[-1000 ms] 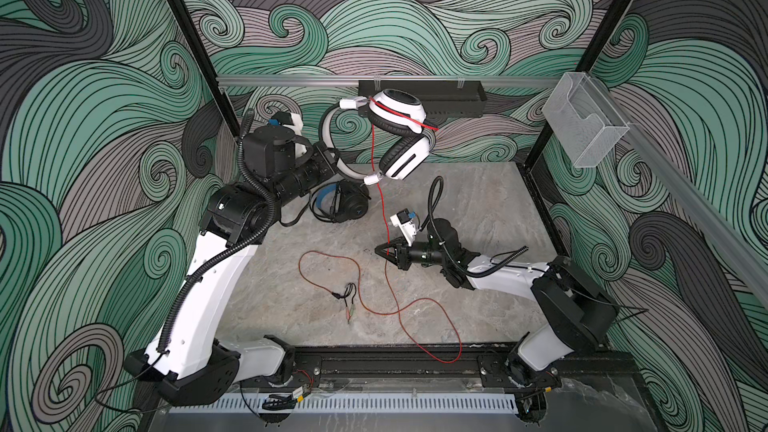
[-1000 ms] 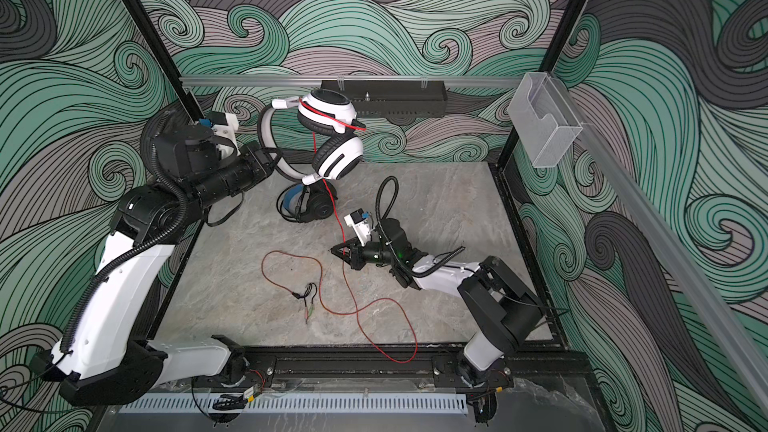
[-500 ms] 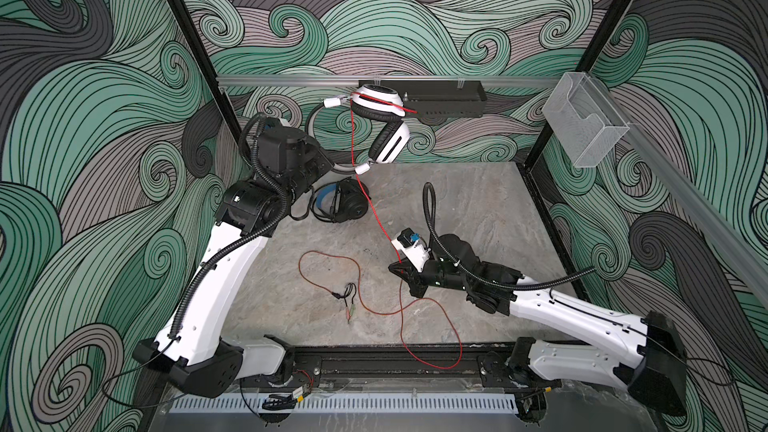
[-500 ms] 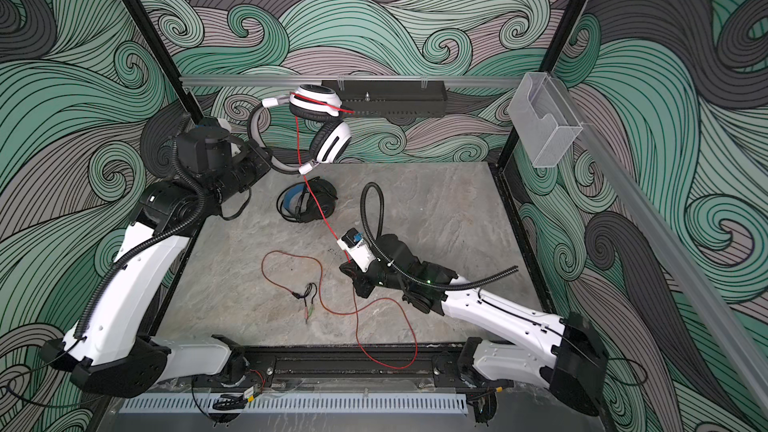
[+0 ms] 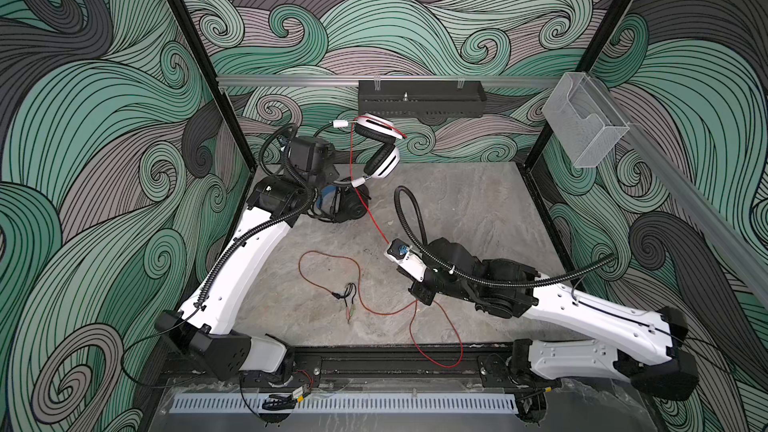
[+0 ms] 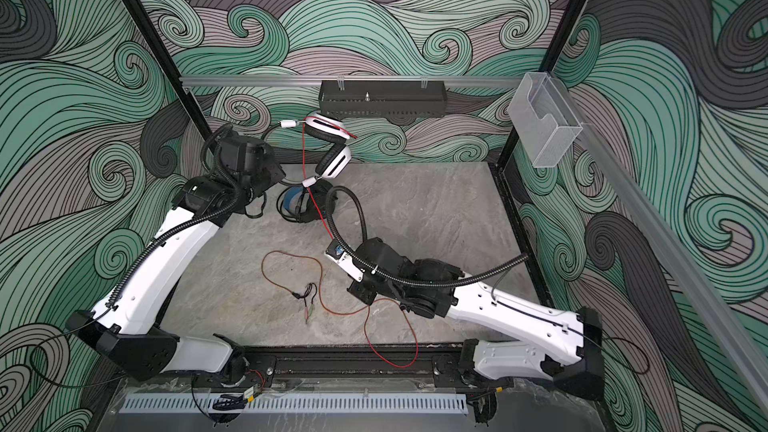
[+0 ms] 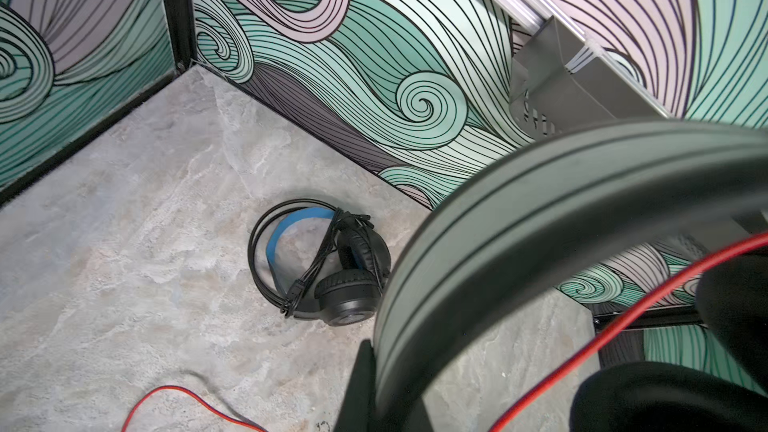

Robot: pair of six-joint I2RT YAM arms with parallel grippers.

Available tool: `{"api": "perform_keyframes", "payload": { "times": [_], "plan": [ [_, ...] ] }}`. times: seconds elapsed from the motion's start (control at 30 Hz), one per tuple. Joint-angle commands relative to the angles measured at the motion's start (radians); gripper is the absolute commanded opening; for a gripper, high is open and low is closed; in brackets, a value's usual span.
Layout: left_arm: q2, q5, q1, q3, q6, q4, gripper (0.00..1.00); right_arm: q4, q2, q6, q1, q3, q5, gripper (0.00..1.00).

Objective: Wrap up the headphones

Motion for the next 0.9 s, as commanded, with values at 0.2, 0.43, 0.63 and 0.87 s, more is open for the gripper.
{"api": "perform_keyframes", "payload": {
  "times": [0.2,0.43,0.63,0.87],
  "plan": [
    [-0.059,-0.177,-0.105,-0.028,0.307,0.053,0.0,-0.266,0.057,-0.316,0.024,0.282,0.223,0.0],
    [-0.149,-0.237,-0.23,-0.148,0.526,0.042,0.0,-0.284,0.13,-0.582,0.01,0.436,0.348,0.0],
    [-0.202,-0.023,-0.247,-0.195,0.631,-0.104,0.0,-0.303,0.197,-0.64,0.005,0.533,0.32,0.05],
    [-0.288,0.164,-0.253,-0.247,0.68,-0.197,0.0,-0.306,0.209,-0.716,-0.001,0.537,0.327,0.08]
  ]
}}
